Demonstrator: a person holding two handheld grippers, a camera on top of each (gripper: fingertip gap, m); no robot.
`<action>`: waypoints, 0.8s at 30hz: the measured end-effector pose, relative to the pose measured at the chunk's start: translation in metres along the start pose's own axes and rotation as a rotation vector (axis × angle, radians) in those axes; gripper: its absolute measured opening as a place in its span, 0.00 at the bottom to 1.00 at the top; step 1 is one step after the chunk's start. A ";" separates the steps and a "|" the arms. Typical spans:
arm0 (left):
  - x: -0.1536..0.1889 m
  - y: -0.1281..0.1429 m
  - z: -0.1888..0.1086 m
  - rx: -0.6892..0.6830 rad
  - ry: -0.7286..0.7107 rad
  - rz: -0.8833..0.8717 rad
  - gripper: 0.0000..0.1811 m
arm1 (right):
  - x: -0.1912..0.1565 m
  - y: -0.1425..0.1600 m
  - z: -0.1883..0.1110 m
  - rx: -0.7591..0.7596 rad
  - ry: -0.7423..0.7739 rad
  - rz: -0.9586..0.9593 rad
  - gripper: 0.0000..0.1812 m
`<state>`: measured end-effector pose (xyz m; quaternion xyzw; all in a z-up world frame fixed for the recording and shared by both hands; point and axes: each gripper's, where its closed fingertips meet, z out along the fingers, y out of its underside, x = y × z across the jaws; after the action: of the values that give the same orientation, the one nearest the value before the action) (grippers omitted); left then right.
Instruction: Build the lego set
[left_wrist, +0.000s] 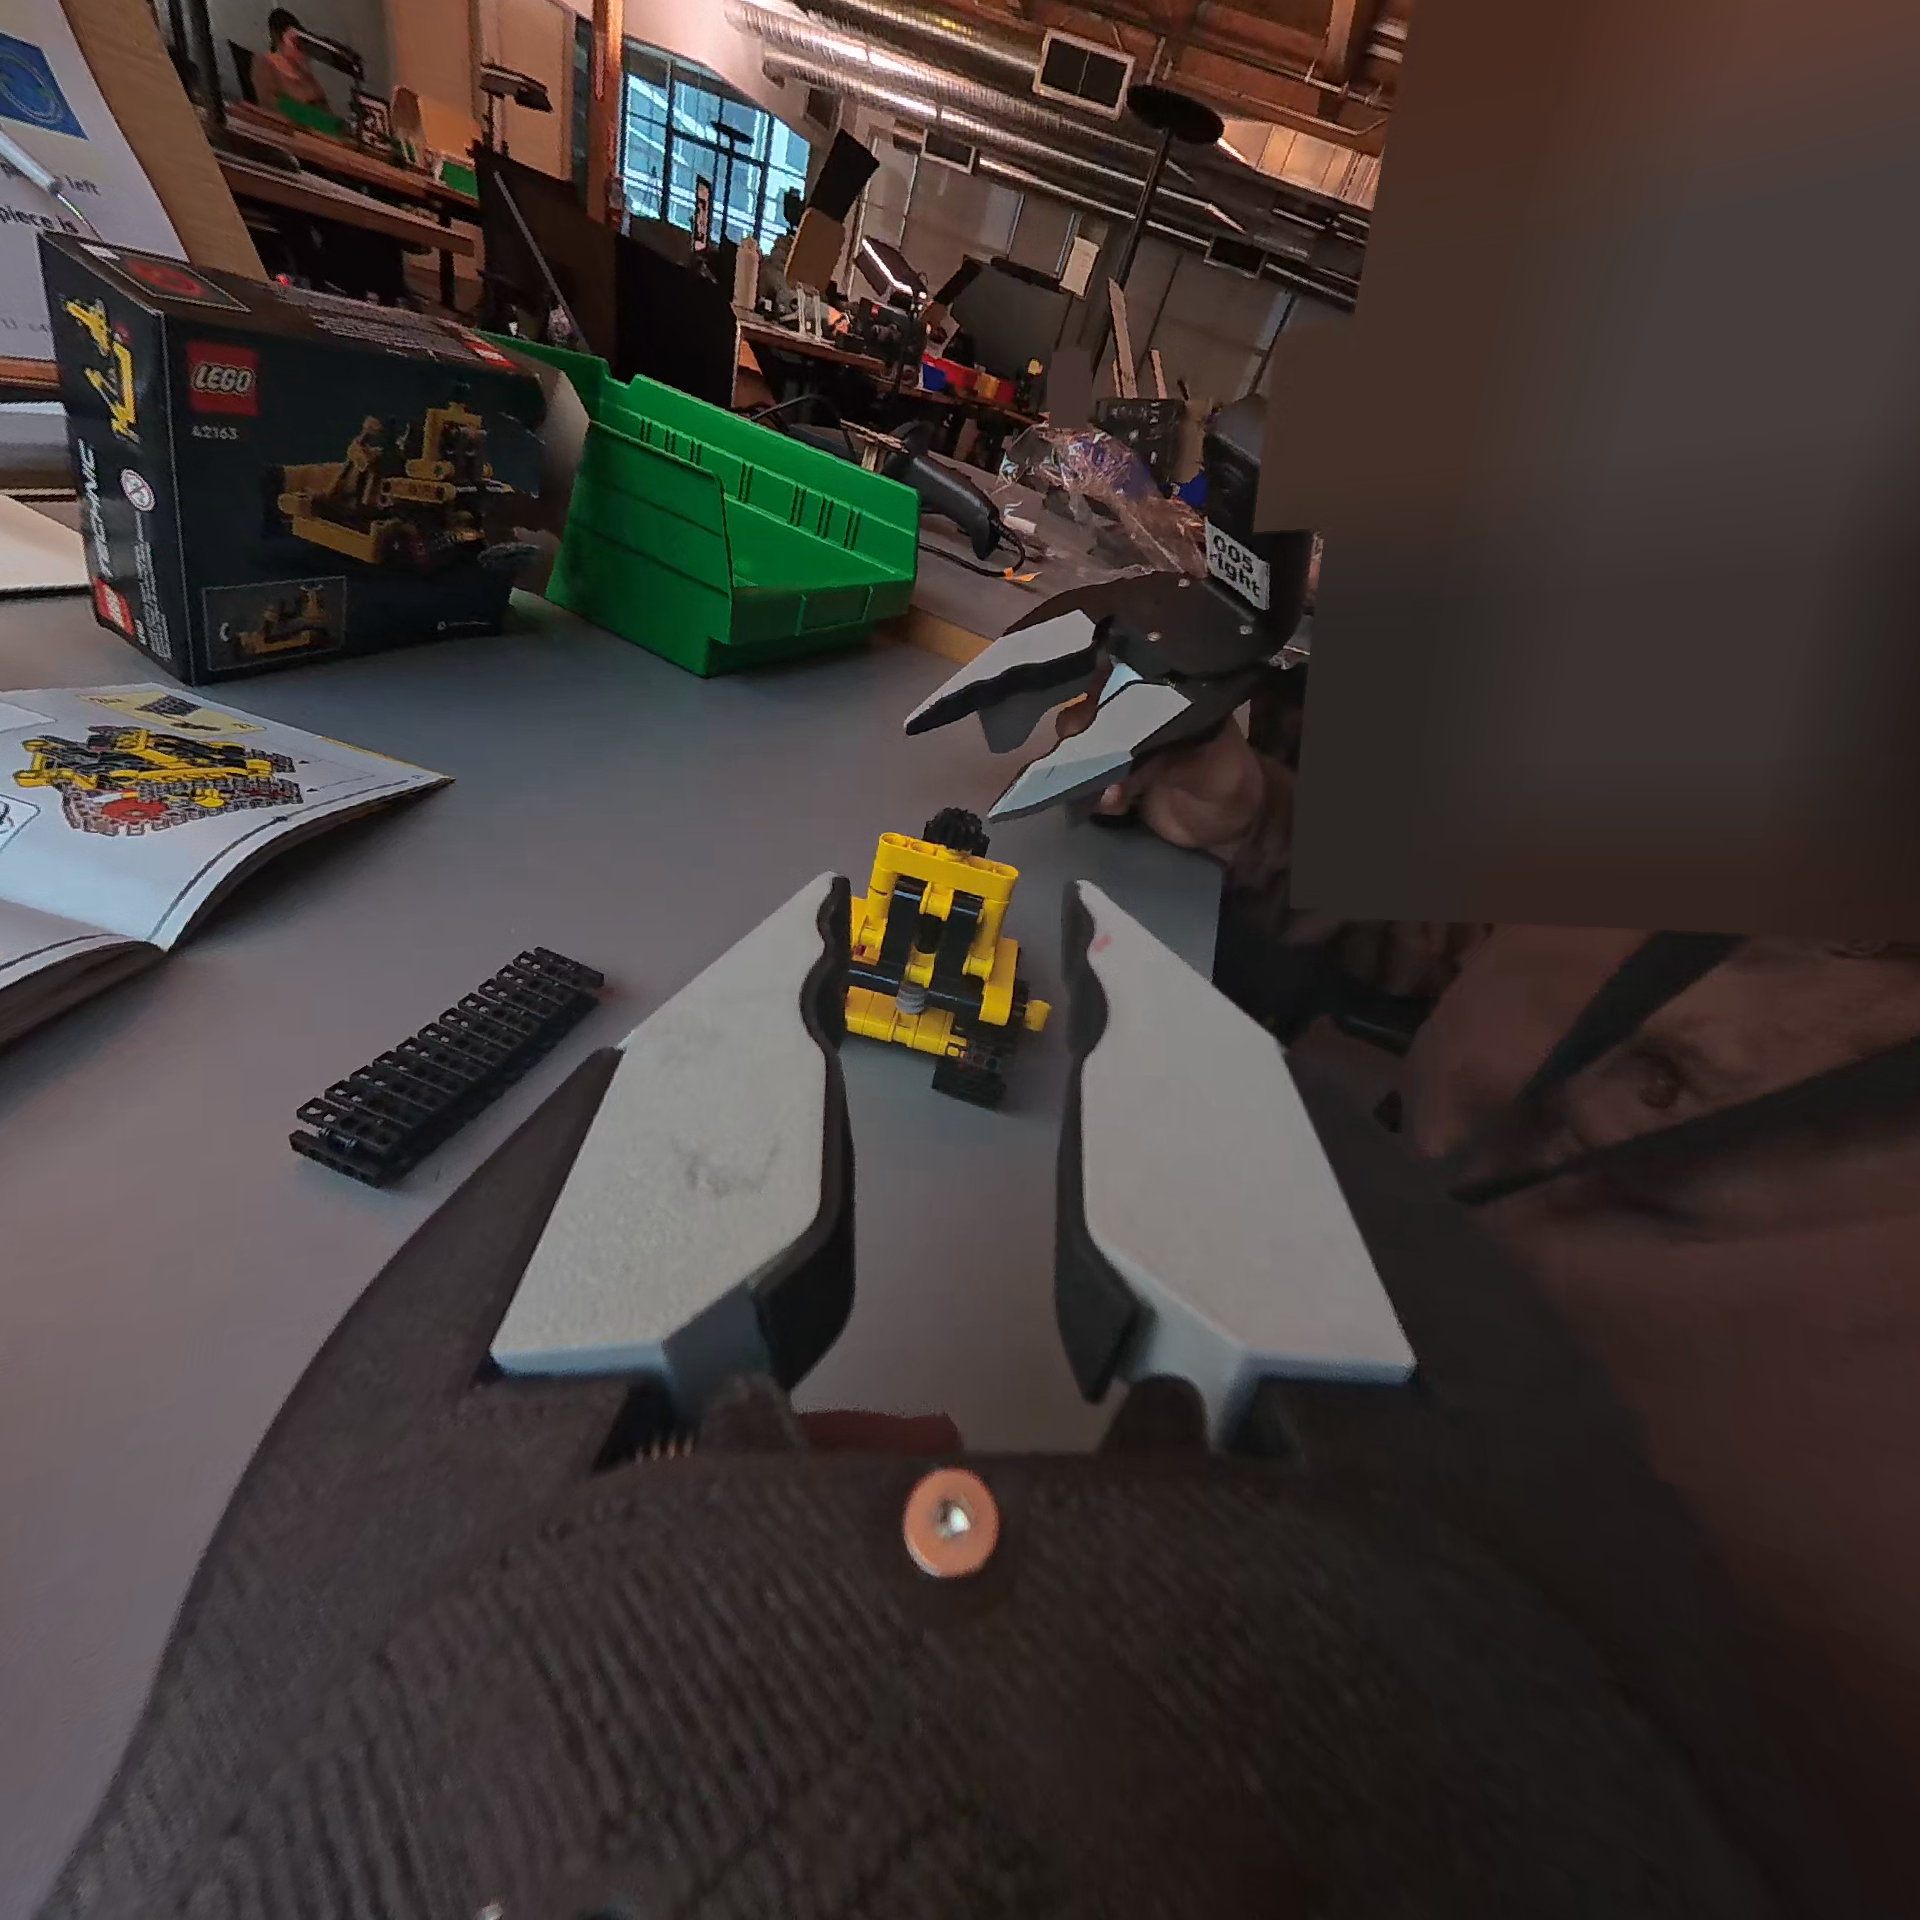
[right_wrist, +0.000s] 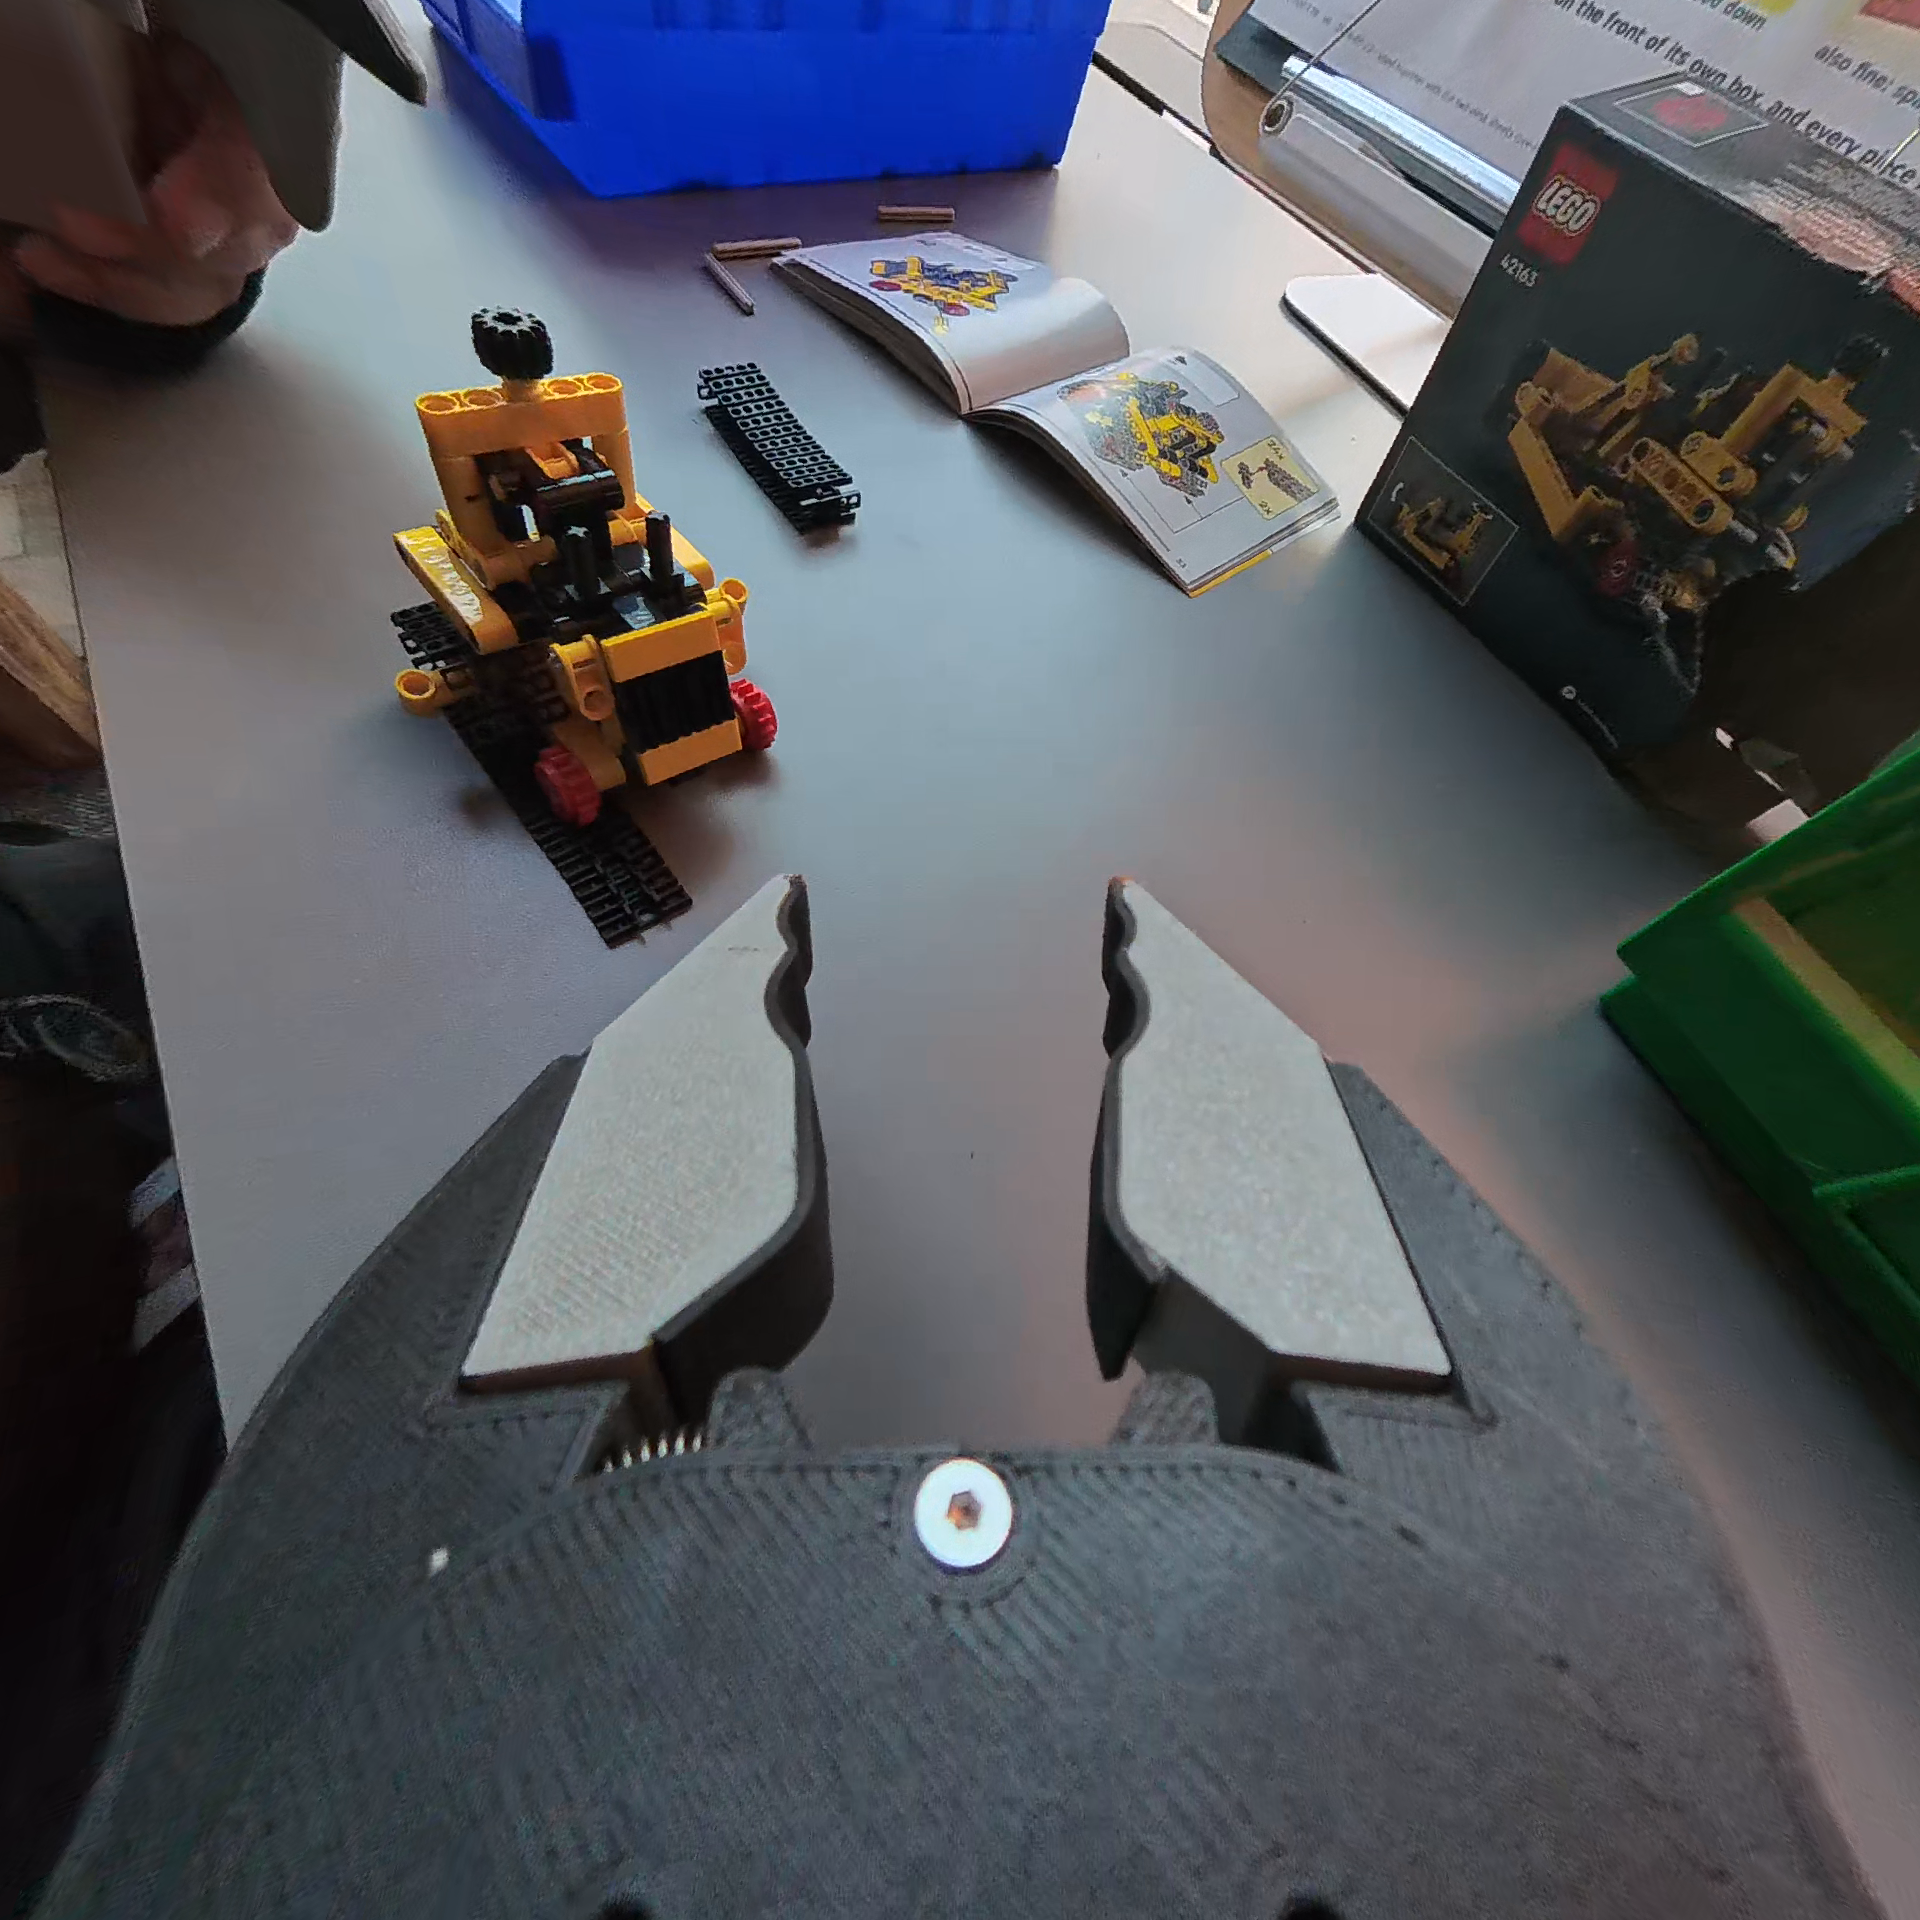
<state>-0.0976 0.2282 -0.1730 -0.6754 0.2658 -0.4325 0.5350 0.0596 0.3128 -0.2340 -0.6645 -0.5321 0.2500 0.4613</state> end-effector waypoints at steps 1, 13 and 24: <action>0.000 0.001 0.001 -0.007 -0.002 -0.002 0.21 | 0.000 0.000 0.000 0.001 0.003 -0.001 0.30; 0.006 0.017 0.012 -0.124 -0.015 0.074 0.12 | -0.012 0.001 -0.006 0.000 -0.031 -0.003 0.20; 0.037 0.034 0.027 -0.206 0.079 0.110 0.06 | -0.059 0.032 0.003 -0.214 -0.336 -0.123 0.15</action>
<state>-0.0530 0.2011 -0.1953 -0.6936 0.3664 -0.3991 0.4747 0.0536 0.2585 -0.2727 -0.6250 -0.6647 0.2705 0.3072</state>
